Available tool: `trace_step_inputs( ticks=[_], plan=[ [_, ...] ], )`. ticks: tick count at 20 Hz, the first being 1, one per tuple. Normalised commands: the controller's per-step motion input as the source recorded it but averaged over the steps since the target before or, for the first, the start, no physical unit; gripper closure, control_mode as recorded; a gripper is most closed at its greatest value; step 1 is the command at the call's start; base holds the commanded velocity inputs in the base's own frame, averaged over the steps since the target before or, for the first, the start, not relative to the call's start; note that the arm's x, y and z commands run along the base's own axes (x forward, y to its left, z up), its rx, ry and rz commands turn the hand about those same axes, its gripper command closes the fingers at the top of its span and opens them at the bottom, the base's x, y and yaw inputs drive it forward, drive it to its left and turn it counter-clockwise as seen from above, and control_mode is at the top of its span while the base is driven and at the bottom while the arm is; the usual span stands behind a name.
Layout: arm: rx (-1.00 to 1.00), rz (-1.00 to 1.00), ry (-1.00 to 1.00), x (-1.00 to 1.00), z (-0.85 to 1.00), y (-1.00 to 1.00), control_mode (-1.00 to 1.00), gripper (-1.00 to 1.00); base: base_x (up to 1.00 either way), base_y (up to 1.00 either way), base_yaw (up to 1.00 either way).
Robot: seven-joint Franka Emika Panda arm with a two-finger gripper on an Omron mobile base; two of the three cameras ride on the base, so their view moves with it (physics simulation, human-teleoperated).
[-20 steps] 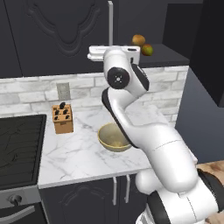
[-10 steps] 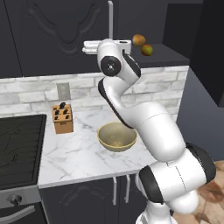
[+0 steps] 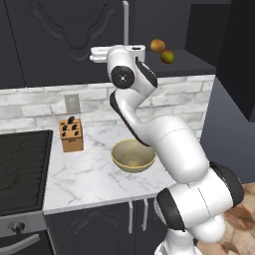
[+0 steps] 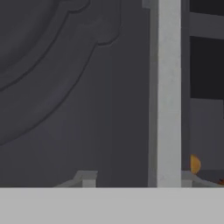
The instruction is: Open the cabinet. Pick the tangerine and mango from the cabinet and place them into the bowl. Then close the cabinet.
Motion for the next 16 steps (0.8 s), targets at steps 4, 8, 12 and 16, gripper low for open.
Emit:
trace_step_inputs(
  ticks=[4,8,12,16],
  plan=[
    [0.00,0.00,0.00,0.00,0.00,0.00,-1.00,1.00,0.00,0.00,0.00],
    [0.00,0.00,0.00,-0.12,0.00,0.00,-1.00,1.00,0.00,0.00,0.00],
    [0.00,-0.02,0.00,-0.57,0.09,0.09,-1.00,1.00,0.00,0.00,0.00],
    [0.00,0.00,0.02,-0.62,0.16,0.44,-1.00,1.00,0.00,0.00,0.00]
  ],
)
